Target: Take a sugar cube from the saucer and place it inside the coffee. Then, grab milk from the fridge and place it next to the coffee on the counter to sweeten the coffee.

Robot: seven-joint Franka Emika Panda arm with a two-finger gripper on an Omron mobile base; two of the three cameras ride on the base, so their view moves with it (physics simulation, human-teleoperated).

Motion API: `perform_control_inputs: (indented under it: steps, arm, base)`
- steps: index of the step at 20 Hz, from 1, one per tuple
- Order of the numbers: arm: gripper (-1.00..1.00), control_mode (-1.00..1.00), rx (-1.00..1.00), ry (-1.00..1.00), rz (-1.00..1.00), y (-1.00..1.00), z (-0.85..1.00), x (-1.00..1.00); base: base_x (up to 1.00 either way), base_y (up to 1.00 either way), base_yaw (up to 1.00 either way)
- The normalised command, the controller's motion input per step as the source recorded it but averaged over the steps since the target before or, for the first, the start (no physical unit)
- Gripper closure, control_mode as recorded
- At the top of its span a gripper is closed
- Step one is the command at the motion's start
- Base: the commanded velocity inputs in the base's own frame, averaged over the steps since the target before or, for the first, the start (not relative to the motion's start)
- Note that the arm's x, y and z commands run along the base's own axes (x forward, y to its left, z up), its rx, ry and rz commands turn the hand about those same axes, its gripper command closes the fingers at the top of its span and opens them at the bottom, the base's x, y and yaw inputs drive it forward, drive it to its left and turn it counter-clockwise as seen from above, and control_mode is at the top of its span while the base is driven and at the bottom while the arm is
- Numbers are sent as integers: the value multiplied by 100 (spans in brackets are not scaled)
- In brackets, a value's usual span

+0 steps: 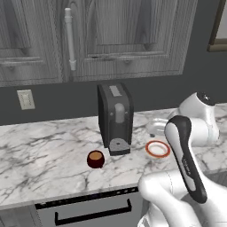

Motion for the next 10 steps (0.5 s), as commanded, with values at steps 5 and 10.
perform_control_inputs:
  steps: [5, 10]
  arm:
    - [-100, 100, 0, 0, 0, 0, 0, 0]
    - [-100, 100, 0, 0, 0, 0, 0, 0]
  base:
    - [-84, 14, -14]
    - [-84, -15, -60]
